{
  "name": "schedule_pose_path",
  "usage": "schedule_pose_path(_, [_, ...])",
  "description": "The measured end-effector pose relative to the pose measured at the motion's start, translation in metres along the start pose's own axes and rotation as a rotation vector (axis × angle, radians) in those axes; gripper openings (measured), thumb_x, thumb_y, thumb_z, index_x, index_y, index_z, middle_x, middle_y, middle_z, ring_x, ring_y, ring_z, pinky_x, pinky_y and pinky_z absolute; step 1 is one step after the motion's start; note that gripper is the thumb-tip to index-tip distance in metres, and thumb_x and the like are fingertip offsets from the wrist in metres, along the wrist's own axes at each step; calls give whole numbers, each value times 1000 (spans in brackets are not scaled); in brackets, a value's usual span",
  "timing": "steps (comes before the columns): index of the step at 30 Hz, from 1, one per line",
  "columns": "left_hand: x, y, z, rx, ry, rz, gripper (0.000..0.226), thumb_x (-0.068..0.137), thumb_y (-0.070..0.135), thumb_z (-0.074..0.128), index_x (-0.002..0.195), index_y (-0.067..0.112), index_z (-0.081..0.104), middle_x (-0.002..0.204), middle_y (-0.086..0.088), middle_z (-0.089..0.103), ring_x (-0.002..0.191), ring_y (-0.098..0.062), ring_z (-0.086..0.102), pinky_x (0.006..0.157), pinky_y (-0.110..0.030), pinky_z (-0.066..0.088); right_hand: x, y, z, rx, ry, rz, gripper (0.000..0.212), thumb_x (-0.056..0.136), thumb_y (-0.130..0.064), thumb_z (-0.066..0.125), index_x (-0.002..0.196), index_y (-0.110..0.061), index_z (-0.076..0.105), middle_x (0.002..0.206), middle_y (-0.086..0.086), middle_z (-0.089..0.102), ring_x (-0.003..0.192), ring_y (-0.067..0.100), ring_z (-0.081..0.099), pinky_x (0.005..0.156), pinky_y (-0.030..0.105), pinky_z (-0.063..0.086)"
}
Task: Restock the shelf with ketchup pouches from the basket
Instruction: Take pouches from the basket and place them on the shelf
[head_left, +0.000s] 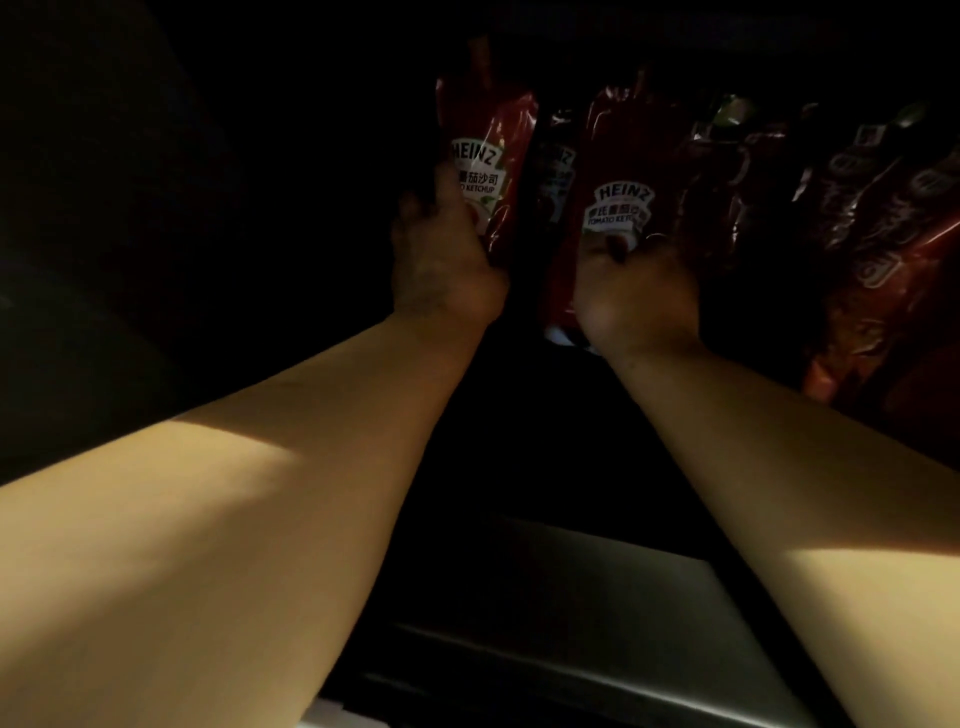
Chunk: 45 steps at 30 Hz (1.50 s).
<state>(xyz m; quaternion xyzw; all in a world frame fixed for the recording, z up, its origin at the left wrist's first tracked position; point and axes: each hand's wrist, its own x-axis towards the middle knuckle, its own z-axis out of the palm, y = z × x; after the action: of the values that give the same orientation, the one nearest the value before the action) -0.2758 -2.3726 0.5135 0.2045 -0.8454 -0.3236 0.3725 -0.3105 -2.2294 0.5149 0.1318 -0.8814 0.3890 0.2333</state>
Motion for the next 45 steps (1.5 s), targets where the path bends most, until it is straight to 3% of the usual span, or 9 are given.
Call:
schedule_pose_path(4, [6,-2,9,151,-62,-42,93,86,28,73,157,23,15,154,-17,30,138,-39,36,111,-51,40,15,-9,24,98,39,33,44,101,-39,42,125,-4,55,126,19,61,119,33,56,93,30,41])
schedule_pose_path(8, [10,-2,14,215,-120,-86,68,97,30,61,155,21,26,149,-18,39,136,-38,44,108,-51,42,27,-13,43,212,-78,-13,63,103,-48,38,155,-19,20,155,11,36,143,31,34,117,42,30])
schedule_pose_path(13, [9,-3,12,153,-105,-94,71,92,30,69,152,21,30,147,-16,45,134,-35,48,107,-46,44,26,9,34,207,-298,-93,98,87,-48,69,157,-33,1,156,-1,35,138,18,34,107,28,27])
schedule_pose_path(25, [4,0,4,24,-112,0,67,87,22,69,146,28,38,137,-10,54,122,-31,56,103,-45,50,31,5,28,216,-125,-130,83,87,-12,71,155,-20,23,146,6,49,134,21,46,107,23,33])
schedule_pose_path(27, [4,0,2,36,-98,20,57,88,20,64,142,26,46,130,-8,61,119,-30,60,102,-41,51,26,1,26,148,-198,-233,67,86,-11,71,145,-19,42,141,5,55,132,22,50,109,24,38])
schedule_pose_path(36, [-3,1,1,152,-113,39,39,91,26,60,130,24,62,124,-9,65,112,-31,64,93,-39,55,15,-2,25,1,-379,-243,70,84,-9,66,148,-27,44,147,4,52,135,23,47,113,32,40])
schedule_pose_path(40, [-8,-2,-7,60,-63,-31,37,88,24,63,124,20,64,116,-5,69,104,-26,66,86,-31,55,9,5,17,136,-397,-137,55,83,-3,62,134,-23,54,125,4,64,117,22,60,95,26,52])
schedule_pose_path(43, [-9,-8,-16,-45,-17,-116,27,86,21,64,113,15,64,104,-2,67,88,-19,64,70,-21,49,6,10,11,138,-331,-35,39,84,-6,64,121,-19,60,116,2,66,104,17,61,66,6,39])
schedule_pose_path(45, [-12,-10,-23,-102,-15,-154,27,87,18,63,113,12,62,98,3,61,84,-14,61,61,-14,43,3,14,4,122,-296,39,38,87,-11,66,124,-17,60,124,3,64,113,19,60,67,2,35])
